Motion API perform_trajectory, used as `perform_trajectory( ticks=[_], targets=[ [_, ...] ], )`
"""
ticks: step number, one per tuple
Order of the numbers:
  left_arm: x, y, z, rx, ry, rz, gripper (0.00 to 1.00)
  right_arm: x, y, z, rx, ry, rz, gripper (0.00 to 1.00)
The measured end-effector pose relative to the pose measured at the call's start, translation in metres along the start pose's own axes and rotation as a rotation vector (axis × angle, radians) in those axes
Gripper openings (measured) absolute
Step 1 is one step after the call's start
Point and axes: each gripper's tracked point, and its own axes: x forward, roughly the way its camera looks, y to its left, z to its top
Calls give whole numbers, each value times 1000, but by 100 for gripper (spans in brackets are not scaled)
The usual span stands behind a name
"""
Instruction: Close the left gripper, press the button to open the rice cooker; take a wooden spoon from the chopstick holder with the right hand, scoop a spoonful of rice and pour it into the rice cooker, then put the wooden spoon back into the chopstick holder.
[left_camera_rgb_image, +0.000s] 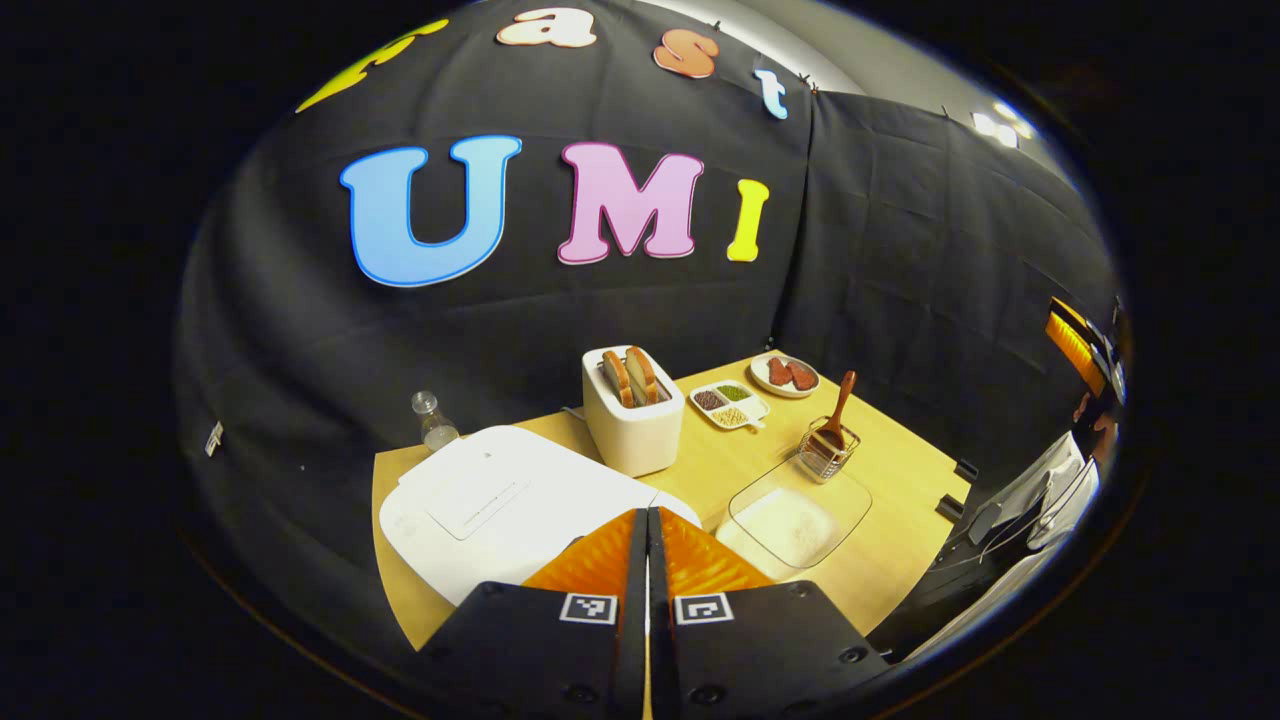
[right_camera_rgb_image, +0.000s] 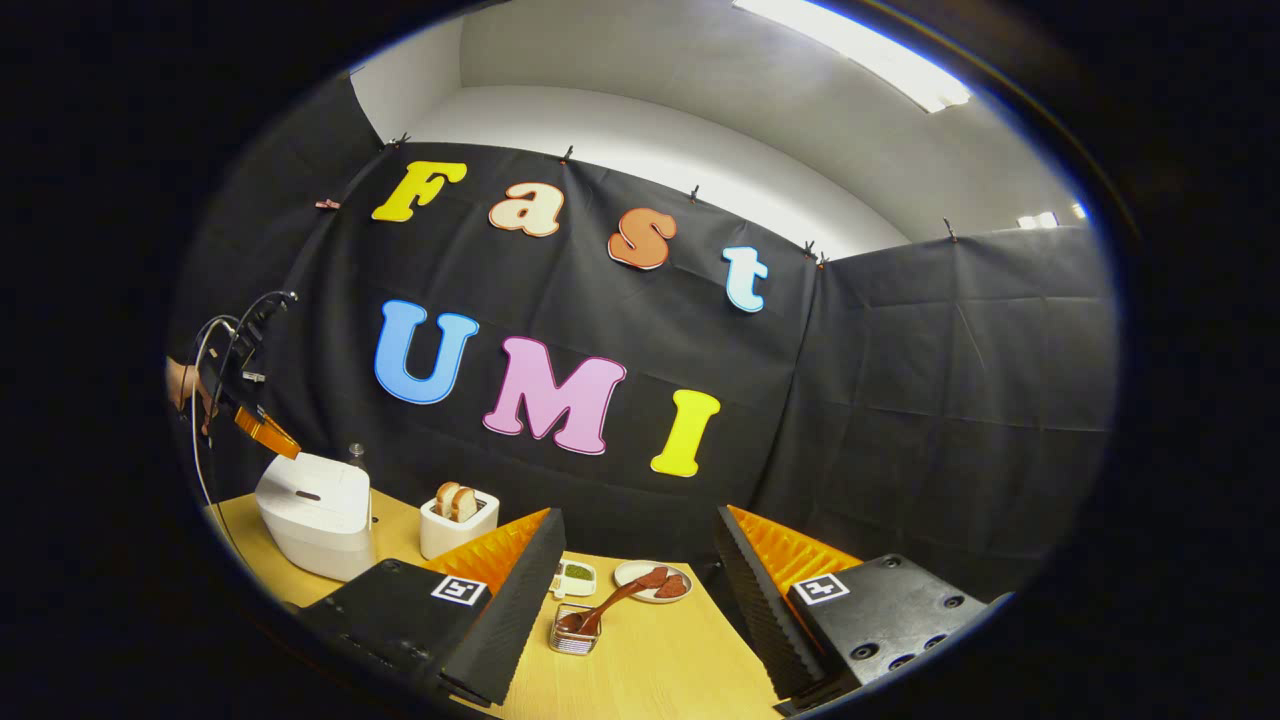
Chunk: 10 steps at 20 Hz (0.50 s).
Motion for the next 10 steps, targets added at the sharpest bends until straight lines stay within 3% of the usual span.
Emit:
perform_trajectory(
  ticks=[5, 10],
  targets=[
    [38, 31, -18, 21, 93, -14, 7, 2, -16, -10, -21, 27, -53, 95],
    [57, 42, -44, -41, 162, -42, 7, 4, -24, -17, -35, 40, -94, 95]
  ],
)
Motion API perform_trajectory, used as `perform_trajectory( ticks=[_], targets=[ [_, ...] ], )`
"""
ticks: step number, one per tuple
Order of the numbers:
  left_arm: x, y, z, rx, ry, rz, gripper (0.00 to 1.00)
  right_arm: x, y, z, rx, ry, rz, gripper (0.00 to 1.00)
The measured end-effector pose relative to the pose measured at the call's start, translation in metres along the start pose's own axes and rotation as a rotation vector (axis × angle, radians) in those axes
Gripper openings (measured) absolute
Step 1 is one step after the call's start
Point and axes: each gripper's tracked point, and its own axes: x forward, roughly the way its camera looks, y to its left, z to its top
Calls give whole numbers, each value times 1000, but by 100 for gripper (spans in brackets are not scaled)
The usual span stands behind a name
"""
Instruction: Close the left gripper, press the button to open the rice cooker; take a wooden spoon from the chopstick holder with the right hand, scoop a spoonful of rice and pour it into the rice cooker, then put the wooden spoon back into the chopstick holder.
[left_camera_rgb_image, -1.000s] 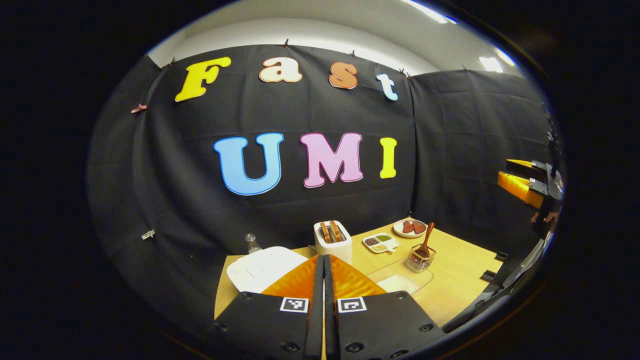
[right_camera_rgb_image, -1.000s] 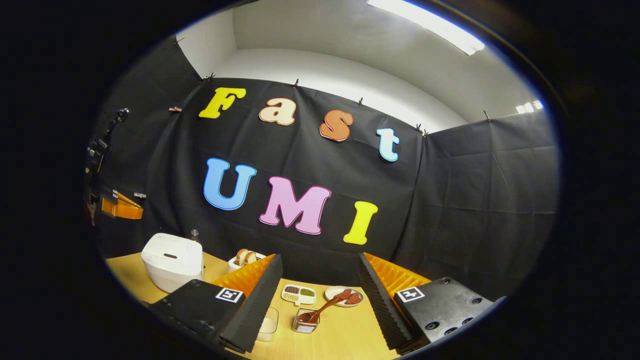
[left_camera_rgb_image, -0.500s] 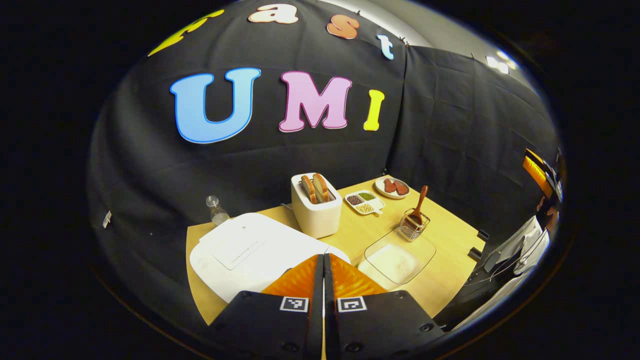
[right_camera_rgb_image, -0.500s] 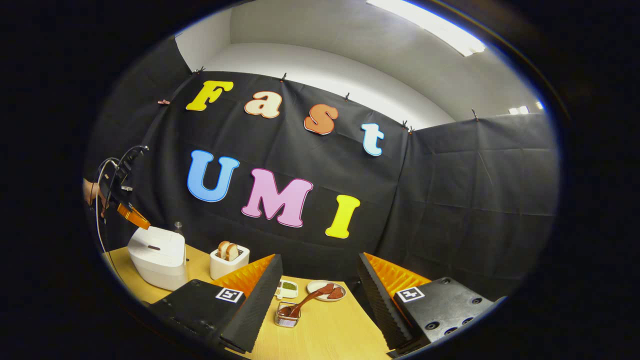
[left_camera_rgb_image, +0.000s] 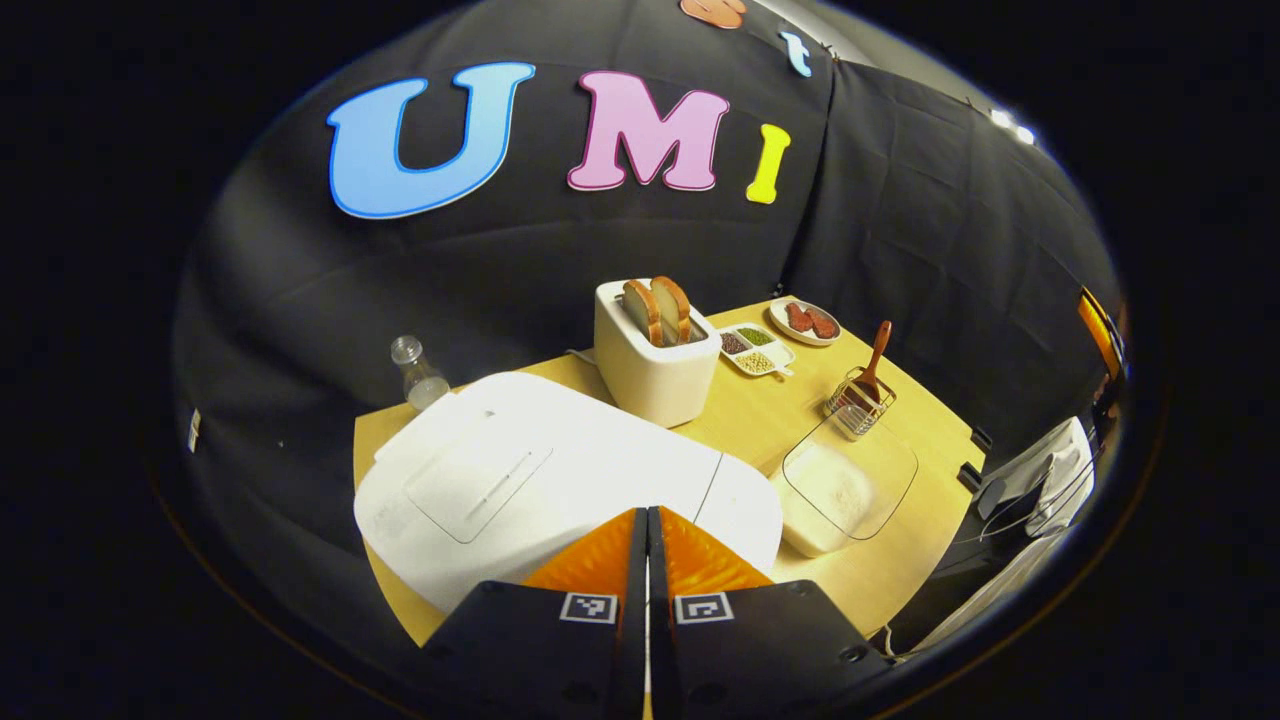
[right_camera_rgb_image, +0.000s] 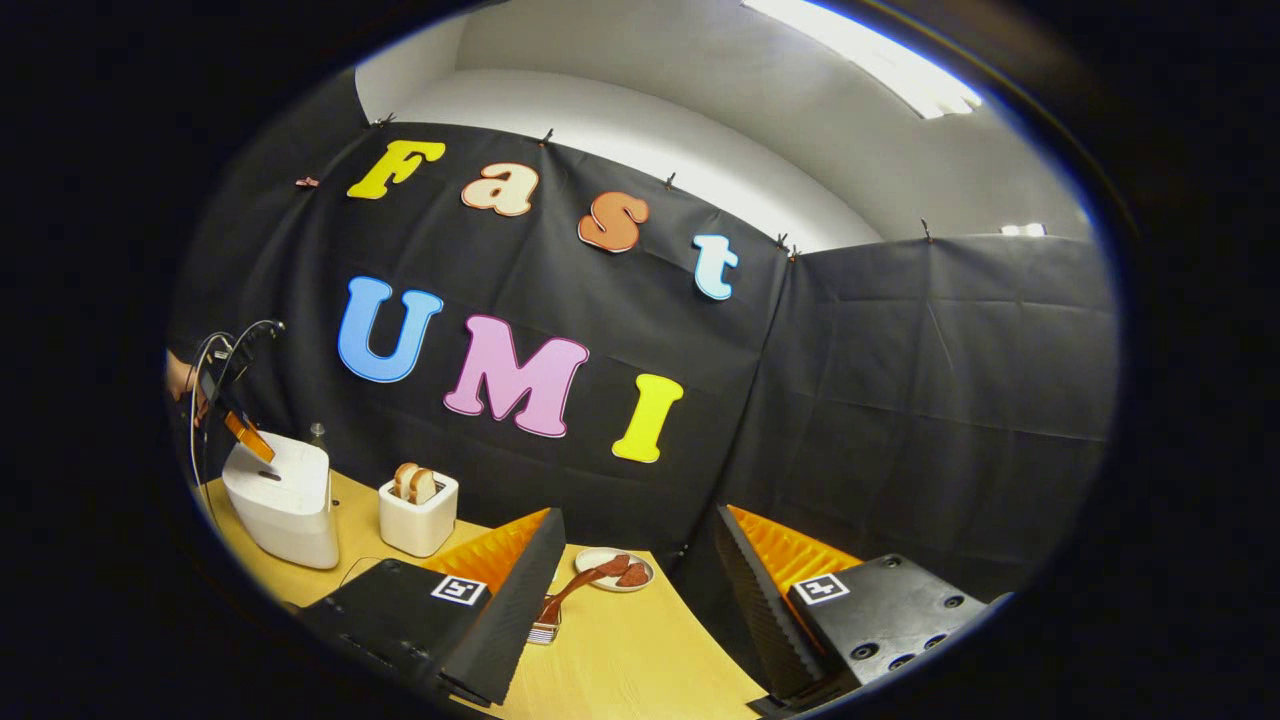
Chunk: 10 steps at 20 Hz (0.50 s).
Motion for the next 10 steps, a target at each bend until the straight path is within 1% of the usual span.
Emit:
perform_trajectory(
  ticks=[3, 6, 9, 10],
  targets=[
    [10, 7, -7, -21, 19, 2, 7, 4, 0, 0, -22, -5, -9, 95],
    [15, 5, -14, -31, 46, -12, 7, 6, -1, 2, -33, -13, -17, 95],
    [20, 9, -23, -22, 78, -5, 7, 6, -1, 3, -37, -19, -23, 95],
    [20, 8, -19, -20, 67, -5, 7, 6, 0, 3, -38, -16, -24, 95]
  ],
)
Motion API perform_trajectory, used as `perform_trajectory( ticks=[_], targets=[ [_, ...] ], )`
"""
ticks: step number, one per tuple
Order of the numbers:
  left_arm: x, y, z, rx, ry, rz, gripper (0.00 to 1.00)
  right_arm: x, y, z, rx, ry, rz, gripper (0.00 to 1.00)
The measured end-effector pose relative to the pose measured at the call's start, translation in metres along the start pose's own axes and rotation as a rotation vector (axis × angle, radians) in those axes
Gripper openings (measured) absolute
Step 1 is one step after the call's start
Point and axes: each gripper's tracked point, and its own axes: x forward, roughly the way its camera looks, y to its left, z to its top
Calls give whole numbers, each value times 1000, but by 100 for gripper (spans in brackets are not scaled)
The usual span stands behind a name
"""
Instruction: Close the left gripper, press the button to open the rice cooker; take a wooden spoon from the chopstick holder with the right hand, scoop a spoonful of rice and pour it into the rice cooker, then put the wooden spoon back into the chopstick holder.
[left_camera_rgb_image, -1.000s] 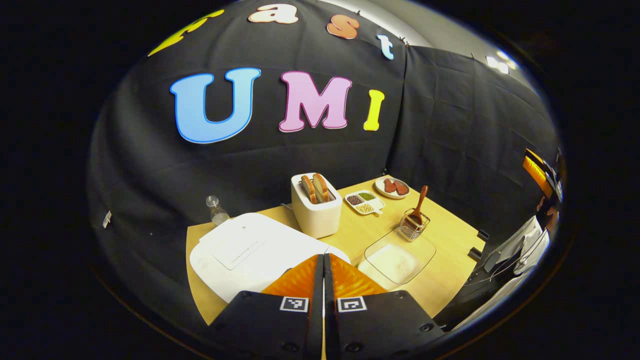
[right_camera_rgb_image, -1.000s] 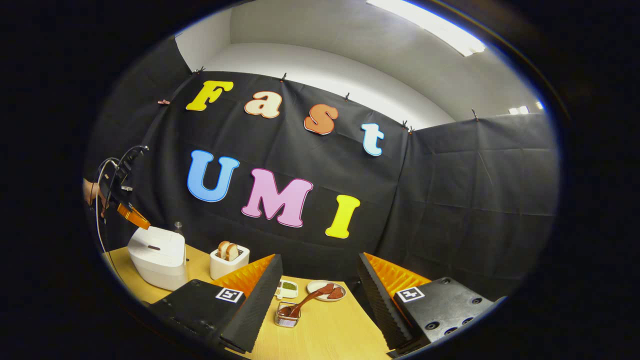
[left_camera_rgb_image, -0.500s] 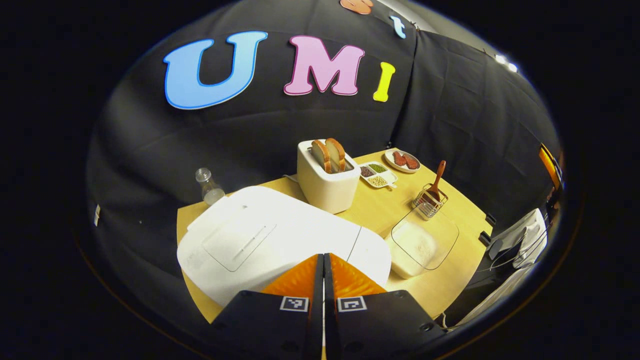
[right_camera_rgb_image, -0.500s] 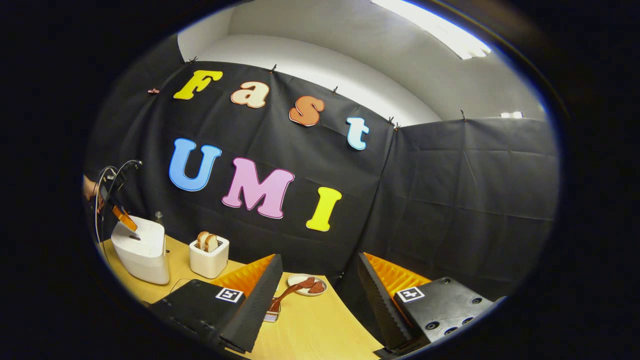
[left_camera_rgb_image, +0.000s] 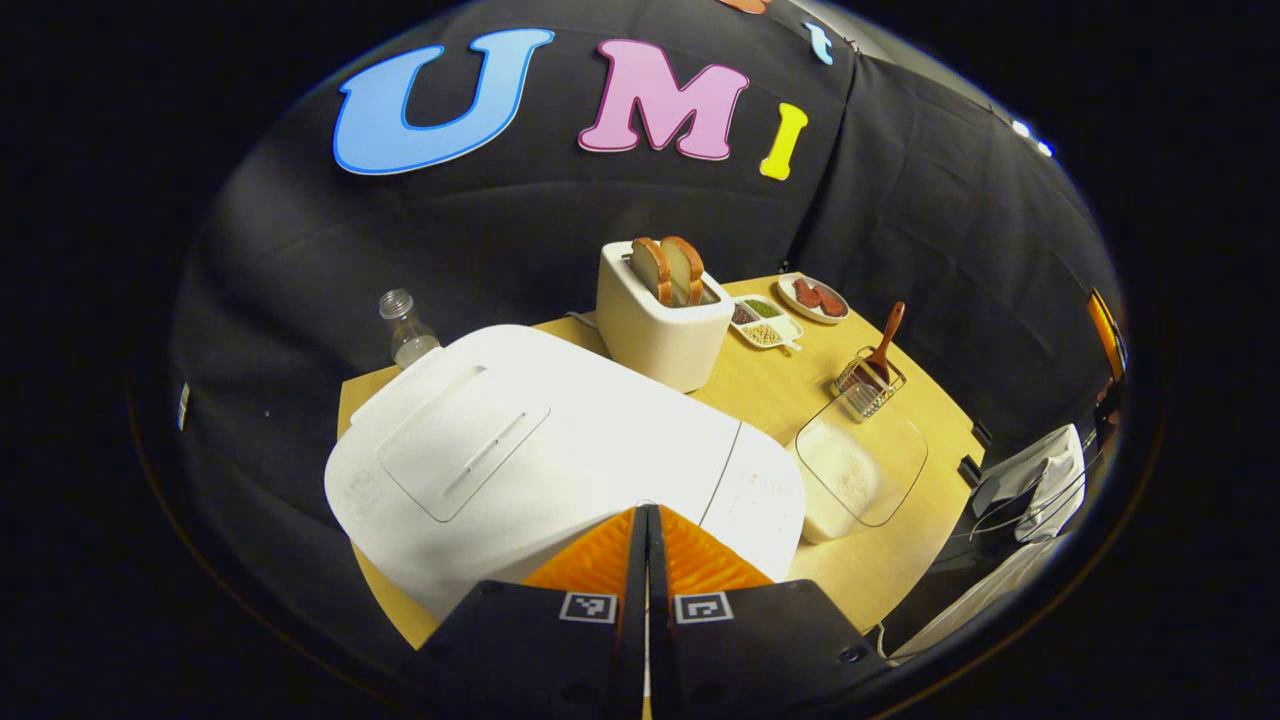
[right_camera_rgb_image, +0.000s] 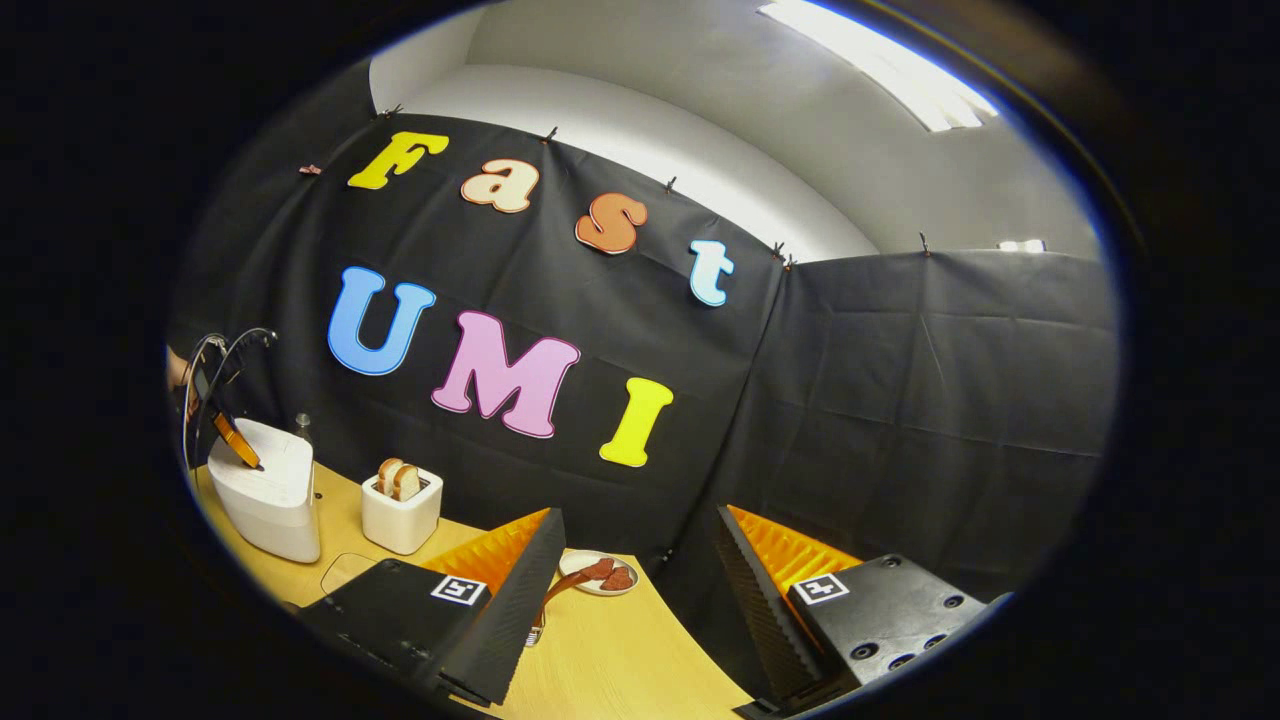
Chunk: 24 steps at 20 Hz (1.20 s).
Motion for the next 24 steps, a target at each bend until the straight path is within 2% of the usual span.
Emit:
perform_trajectory(
  ticks=[10, 13, 16, 17, 19, 20, 22, 24],
  targets=[
    [6, 0, -7, 30, 66, 25, 8, -10, 7, 6, 1, -13, 8, 95],
    [-12, 1, 19, 91, -12, 66, 8, -14, 4, 7, -9, -19, 10, 95],
    [-49, 14, 65, 161, -170, 172, 8, -13, 0, 5, -5, -12, 9, 95],
    [-64, 24, 82, 189, -234, 237, 7, -13, -1, 5, 1, -11, 11, 95],
    [-106, 46, 120, 263, -390, 431, 9, -14, -2, 8, 13, -21, 12, 95],
    [-126, 53, 137, 304, -474, 518, 27, -13, -2, 8, 17, -22, 14, 95],
    [-159, 48, 154, 352, -580, 611, 92, -13, -1, 6, 18, -22, 22, 95],
    [-189, 38, 159, 359, -644, 654, 94, -12, 1, 5, 19, -23, 31, 95]
  ],
)
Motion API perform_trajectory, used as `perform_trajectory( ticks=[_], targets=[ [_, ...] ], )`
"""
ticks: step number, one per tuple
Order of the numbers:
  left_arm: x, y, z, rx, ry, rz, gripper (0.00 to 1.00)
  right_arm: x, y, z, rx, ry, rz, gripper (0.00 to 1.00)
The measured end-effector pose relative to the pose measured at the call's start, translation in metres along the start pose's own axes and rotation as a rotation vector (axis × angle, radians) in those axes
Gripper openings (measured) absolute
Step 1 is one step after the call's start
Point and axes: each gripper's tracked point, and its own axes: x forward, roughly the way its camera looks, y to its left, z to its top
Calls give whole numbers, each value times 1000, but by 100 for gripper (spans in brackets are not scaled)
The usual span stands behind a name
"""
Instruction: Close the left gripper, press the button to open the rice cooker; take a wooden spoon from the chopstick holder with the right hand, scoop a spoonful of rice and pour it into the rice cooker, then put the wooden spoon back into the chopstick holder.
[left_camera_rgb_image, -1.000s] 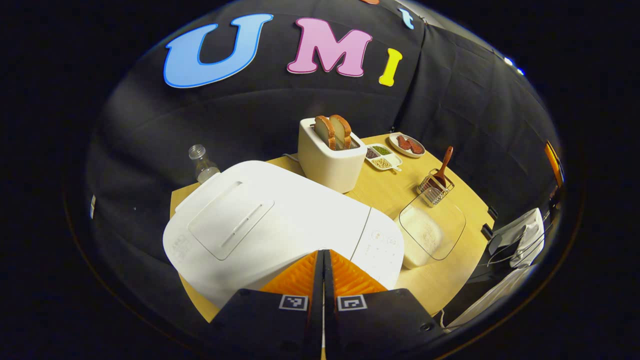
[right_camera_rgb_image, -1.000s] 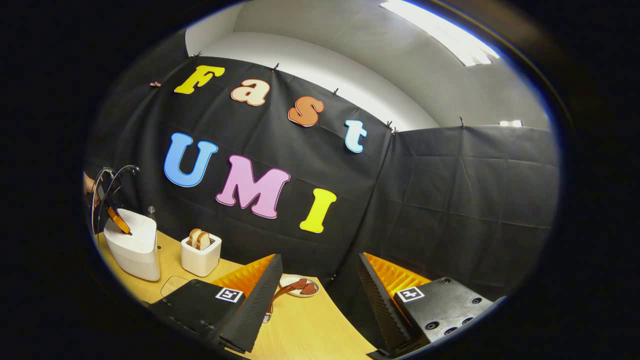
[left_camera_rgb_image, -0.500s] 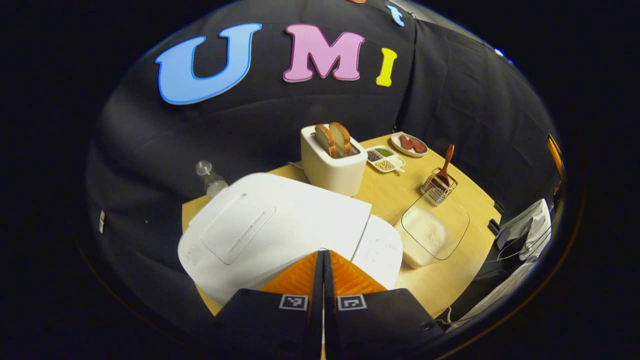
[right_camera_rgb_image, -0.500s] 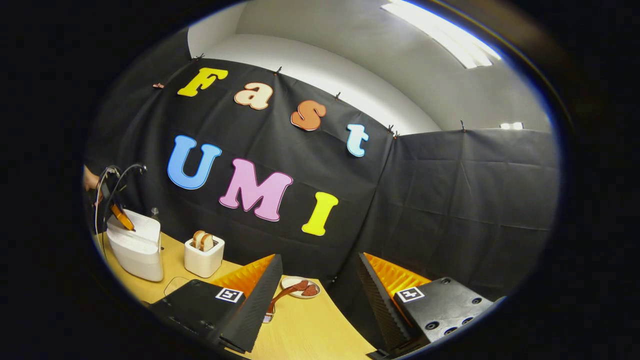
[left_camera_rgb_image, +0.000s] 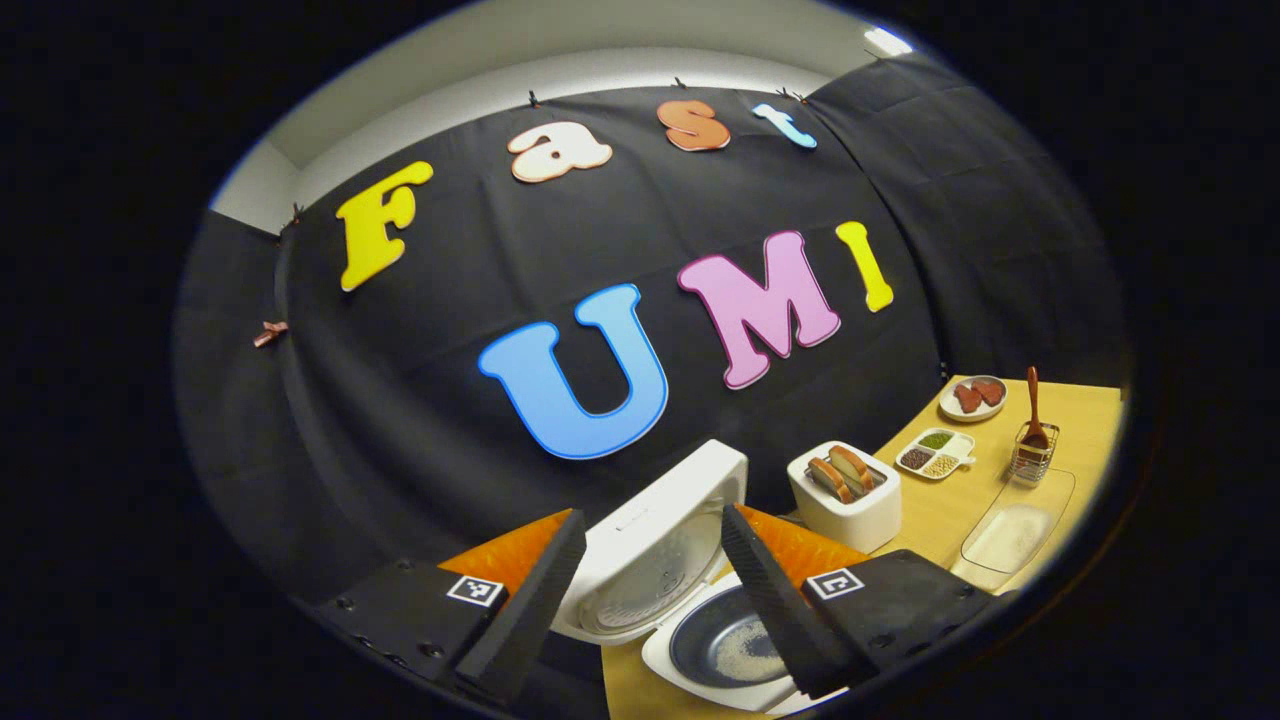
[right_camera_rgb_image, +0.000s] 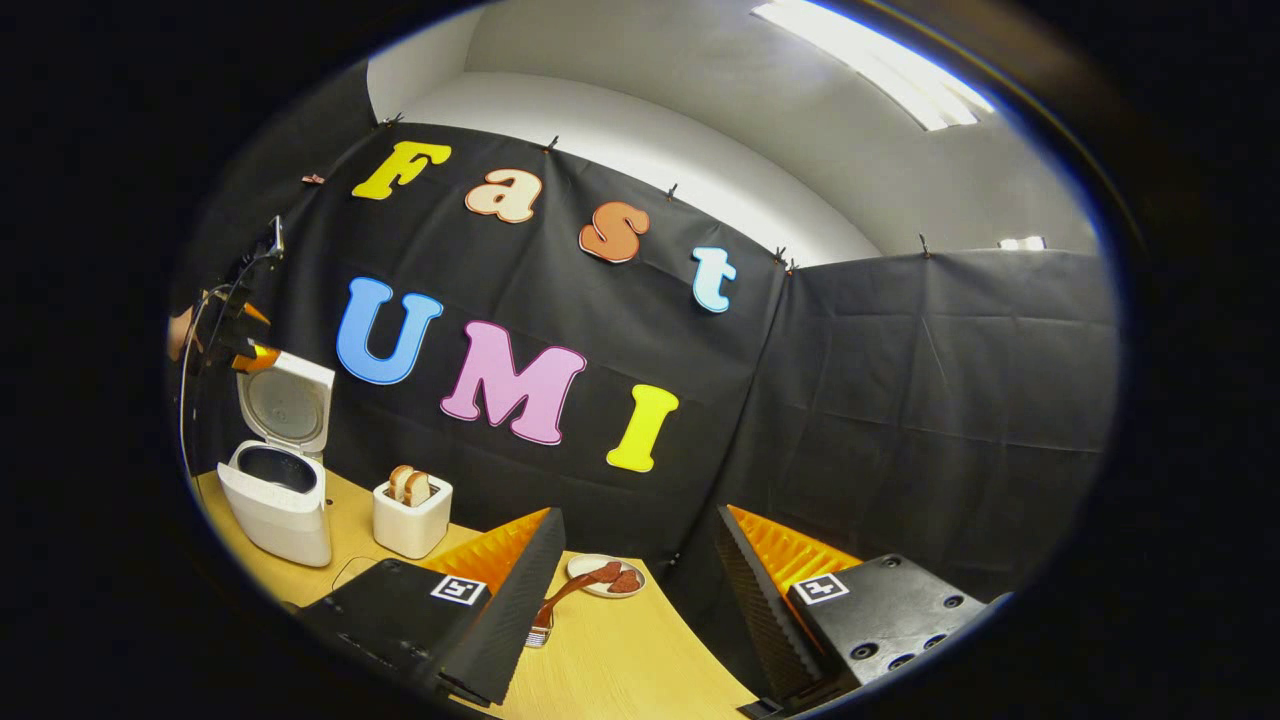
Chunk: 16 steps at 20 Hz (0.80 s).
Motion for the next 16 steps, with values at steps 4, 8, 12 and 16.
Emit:
perform_trajectory(
  ticks=[4, 8, 12, 16],
  targets=[
    [-22, -9, 15, -70, -22, 69, 96, 8, 4, -15, 21, 31, 42, 95],
    [-50, -24, 24, -171, -18, 136, 96, 32, 6, -42, 79, 79, 101, 95],
    [-72, -47, 33, -264, -15, 200, 95, 62, 11, -82, 126, 138, 173, 95],
    [-85, -71, 47, -303, -13, 260, 95, 97, 23, -131, 172, 210, 254, 95]
  ],
)
